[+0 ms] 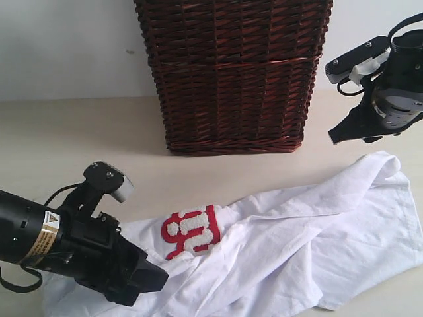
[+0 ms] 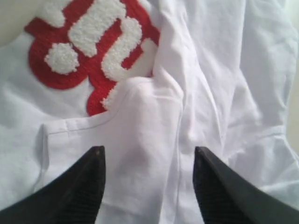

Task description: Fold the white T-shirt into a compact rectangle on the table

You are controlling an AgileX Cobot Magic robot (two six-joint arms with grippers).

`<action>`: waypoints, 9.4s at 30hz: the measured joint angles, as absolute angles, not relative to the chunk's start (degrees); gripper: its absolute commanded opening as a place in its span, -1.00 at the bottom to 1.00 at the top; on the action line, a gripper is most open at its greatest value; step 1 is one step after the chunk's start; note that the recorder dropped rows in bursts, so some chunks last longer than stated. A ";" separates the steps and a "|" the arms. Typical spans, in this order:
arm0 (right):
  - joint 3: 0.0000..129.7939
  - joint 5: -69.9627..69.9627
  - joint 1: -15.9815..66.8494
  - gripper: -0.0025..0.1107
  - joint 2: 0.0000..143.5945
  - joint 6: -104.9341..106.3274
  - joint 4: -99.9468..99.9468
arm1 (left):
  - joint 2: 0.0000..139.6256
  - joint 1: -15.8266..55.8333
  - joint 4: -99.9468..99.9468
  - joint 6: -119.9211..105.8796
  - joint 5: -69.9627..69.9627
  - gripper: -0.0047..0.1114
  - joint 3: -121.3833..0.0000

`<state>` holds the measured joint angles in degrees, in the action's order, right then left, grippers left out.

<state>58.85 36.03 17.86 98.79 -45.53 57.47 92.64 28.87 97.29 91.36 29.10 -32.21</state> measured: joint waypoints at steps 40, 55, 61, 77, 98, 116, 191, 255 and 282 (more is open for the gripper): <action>55.36 28.47 18.20 -0.16 80.43 29.78 -6.12 | 64.33 28.61 100.11 90.03 23.07 -0.92 -50.55; 54.13 12.63 18.83 -0.16 104.52 108.71 -63.65 | 64.24 28.61 100.45 88.53 31.72 -0.92 -47.80; 59.28 12.61 18.83 -0.16 107.91 109.33 -64.09 | 64.24 28.61 100.56 88.41 31.85 -0.92 -47.80; 59.59 4.60 18.83 -0.96 109.50 106.62 -64.19 | 64.10 28.61 100.56 84.18 21.16 -0.92 -47.80; 69.66 -5.80 18.83 -0.96 74.33 105.69 -64.52 | 73.38 28.61 100.34 54.61 -13.68 -0.92 -83.64; 59.02 13.44 18.83 -0.96 57.91 101.76 -58.68 | 49.09 28.61 87.06 53.73 -2.01 -0.92 -59.10; 53.82 32.46 18.83 -0.96 103.93 4.79 4.39 | 108.79 17.93 99.83 109.02 10.98 -0.92 -44.41; 56.90 30.39 18.83 -0.96 90.55 5.60 8.48 | 117.59 8.39 99.94 97.08 11.57 -0.92 -61.54; 56.79 25.21 18.83 -0.96 92.41 12.99 -2.24 | 96.53 10.10 100.50 93.81 17.85 -0.58 -41.16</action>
